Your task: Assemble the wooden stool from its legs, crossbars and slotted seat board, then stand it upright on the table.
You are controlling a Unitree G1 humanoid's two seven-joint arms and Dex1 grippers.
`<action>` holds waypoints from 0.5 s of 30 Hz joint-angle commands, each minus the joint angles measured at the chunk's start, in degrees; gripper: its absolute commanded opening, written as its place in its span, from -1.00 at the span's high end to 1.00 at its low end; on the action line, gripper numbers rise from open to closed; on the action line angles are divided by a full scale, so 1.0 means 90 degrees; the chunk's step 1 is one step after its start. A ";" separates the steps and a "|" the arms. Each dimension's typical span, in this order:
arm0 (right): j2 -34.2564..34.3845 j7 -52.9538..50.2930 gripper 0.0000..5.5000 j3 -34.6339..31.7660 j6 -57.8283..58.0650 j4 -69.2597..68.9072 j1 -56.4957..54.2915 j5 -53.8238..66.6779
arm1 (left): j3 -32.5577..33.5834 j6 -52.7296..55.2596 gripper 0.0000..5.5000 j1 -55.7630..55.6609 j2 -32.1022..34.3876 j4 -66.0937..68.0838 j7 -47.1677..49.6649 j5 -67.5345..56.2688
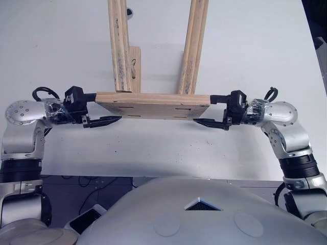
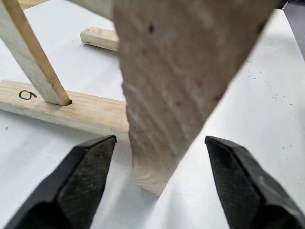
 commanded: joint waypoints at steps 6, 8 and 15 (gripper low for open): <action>0.0069 0.0124 0.39 0.0071 -0.0105 0.0195 -0.0252 -0.0166 | -0.0187 0.0066 0.28 0.0009 0.0115 -0.0097 -0.0177 0.0037; 0.0053 0.0099 0.47 -0.0007 0.0101 0.0082 -0.0259 -0.0028 | -0.0174 0.0309 0.36 -0.0001 0.0115 -0.0310 -0.0173 -0.0124; -0.1512 -0.0681 0.48 -0.1963 0.4837 -0.1586 -0.1138 0.3995 | 0.1255 0.5281 0.40 -0.0221 0.1267 -0.2581 0.0593 -0.4558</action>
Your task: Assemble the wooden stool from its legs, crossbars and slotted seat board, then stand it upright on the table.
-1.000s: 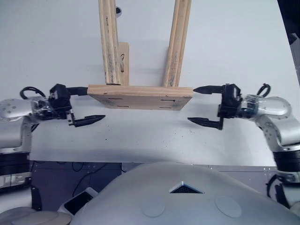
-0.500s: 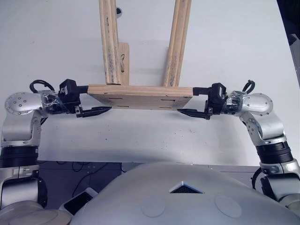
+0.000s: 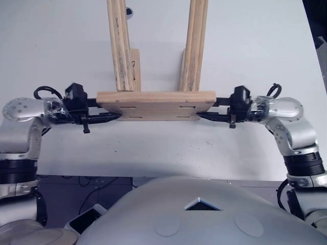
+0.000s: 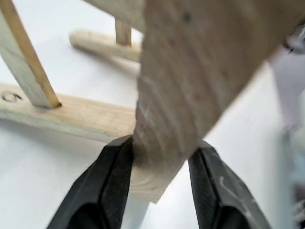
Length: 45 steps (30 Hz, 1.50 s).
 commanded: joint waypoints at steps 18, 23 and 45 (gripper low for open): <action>0.0367 0.2756 0.48 0.4169 0.4136 0.8587 -0.8706 -0.0973 | -0.3905 0.7184 0.52 -0.7872 -0.0567 0.6488 -0.0517 -0.3629; 0.0736 0.1707 0.45 0.3763 0.2756 0.9634 -0.8813 -0.1345 | -0.3398 0.6823 0.52 -0.8161 -0.1316 0.7597 -0.0438 -0.2537; -0.0383 -0.0899 -0.96 -0.2689 0.2226 1.0185 -0.8212 -0.0038 | 0.1920 0.3523 -0.67 -0.7905 -0.0867 0.9346 0.1406 -0.1188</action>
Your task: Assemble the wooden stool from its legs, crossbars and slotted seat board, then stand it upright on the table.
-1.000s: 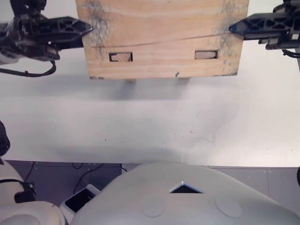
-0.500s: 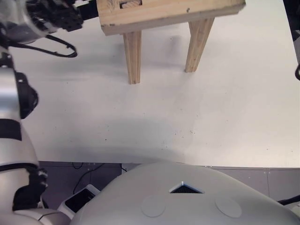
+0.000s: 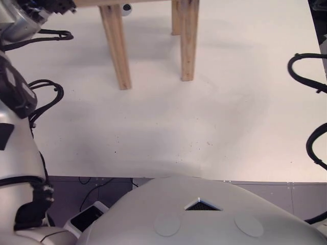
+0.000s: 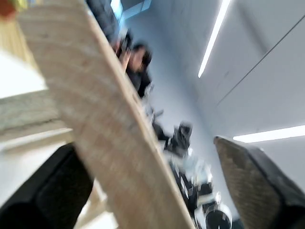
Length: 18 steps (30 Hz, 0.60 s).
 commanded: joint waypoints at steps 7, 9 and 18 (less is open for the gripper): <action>-0.0161 0.1317 -0.96 -0.1768 0.0606 -0.0696 0.2186 0.0830 | 0.1546 -0.0953 -0.95 0.1960 0.0006 -0.0355 0.0411 -0.0110; -0.0020 0.1622 -0.96 -0.1919 0.0859 -0.1132 0.2677 0.1016 | 0.1956 -0.1049 -0.95 0.2550 0.0144 -0.0430 0.0252 -0.0309; 0.2502 -0.0331 -0.96 -0.3162 0.1117 -0.6142 0.5825 0.2716 | 0.3188 -0.3221 -0.95 0.4111 -0.1328 -0.2578 0.0861 -0.0791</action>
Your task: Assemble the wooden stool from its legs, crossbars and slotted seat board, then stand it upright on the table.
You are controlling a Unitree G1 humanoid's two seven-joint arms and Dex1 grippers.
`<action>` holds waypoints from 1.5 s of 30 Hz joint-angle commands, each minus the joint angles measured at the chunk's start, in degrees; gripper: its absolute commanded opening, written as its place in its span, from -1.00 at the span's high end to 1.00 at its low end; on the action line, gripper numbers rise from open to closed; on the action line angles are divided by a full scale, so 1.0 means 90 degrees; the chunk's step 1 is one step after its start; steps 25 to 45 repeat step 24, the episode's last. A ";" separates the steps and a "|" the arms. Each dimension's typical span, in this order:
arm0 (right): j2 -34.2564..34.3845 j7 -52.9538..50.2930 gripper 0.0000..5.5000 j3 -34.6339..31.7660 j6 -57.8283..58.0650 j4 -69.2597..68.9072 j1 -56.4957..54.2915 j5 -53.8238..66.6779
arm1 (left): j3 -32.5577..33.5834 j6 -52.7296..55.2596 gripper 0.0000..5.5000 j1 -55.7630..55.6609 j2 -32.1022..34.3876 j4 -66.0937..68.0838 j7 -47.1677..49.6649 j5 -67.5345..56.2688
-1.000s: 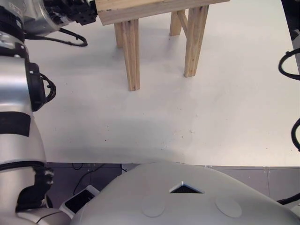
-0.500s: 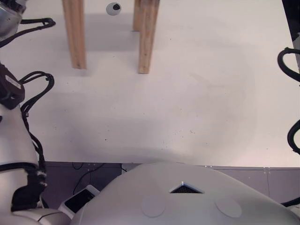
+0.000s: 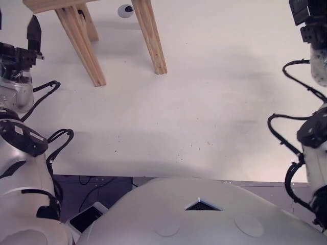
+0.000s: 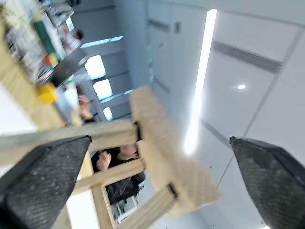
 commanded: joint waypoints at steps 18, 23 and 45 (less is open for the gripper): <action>0.3084 -0.6261 -0.96 0.2481 -0.7148 -0.0942 0.0100 -0.4534 | -0.1708 -0.8847 -0.95 0.0206 -0.2842 -0.1559 0.7269 0.4497; 0.2929 -0.6439 -0.96 0.2758 -0.6827 -0.1253 -0.0320 -0.4592 | -0.1891 -0.8945 -0.95 0.0282 -0.2708 -0.1606 0.7254 0.4545; 0.2901 -0.6497 -0.96 0.2824 -0.6726 -0.1308 -0.0361 -0.4644 | -0.1975 -0.8996 -0.95 0.0302 -0.2683 -0.1614 0.7256 0.4634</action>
